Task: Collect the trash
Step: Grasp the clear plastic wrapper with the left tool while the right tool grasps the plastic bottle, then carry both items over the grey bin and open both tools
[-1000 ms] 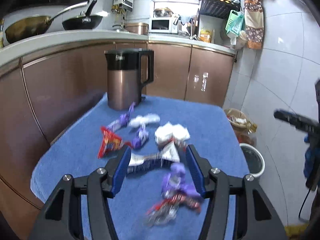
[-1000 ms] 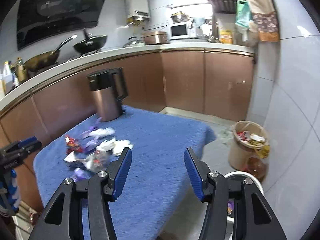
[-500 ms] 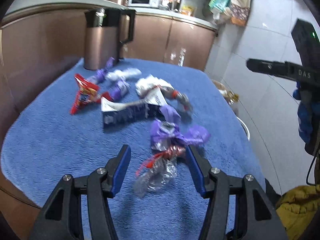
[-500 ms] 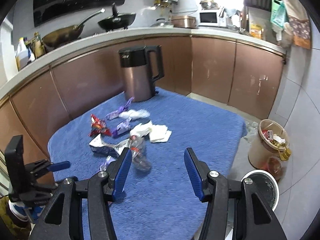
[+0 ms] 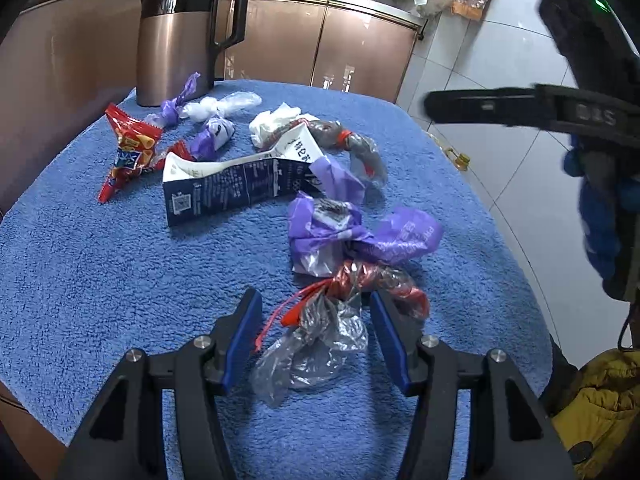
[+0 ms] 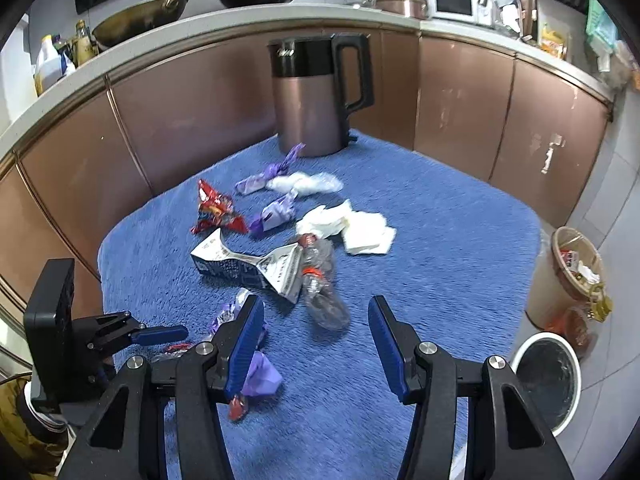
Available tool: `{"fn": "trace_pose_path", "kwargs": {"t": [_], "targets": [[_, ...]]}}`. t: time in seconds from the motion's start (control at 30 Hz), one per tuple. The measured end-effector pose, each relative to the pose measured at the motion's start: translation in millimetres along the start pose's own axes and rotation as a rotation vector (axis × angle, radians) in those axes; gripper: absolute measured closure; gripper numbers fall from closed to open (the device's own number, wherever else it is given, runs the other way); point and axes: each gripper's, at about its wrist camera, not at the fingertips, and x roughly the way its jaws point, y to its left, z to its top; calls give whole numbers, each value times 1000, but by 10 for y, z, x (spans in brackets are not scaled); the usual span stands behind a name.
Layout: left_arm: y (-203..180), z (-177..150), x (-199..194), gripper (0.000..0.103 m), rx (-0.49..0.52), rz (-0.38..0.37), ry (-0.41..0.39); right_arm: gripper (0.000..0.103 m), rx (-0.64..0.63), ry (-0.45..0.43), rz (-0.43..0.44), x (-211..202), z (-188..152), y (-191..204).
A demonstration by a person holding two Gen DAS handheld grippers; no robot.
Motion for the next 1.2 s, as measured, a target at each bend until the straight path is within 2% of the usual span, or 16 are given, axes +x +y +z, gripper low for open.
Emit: {"fn": "trace_pose_path", "kwargs": {"t": [0.13,0.33,0.4,0.5,0.57,0.77,1.2], "targets": [[3,3,19,60,-10,1,10,51,-13,41,34,269,62,60],[-3,-42,10,72,-31,4,22,52,-26,106,16,657,72,42],[-6,-55,3,78,-40,4,24,56,-19,121,10,719,55,-3],[-11,-84,-8,85,-61,1,24,69,2,135,12,772,31,-96],[-10,-93,-14,90,-76,0,20,82,8,140,16,780,24,-131],[-15,-108,-121,95,-118,9,-10,90,14,104,20,656,0,-191],[-147,1,-546,96,-153,26,-115,91,103,-59,77,-48,-55,-453]]}}
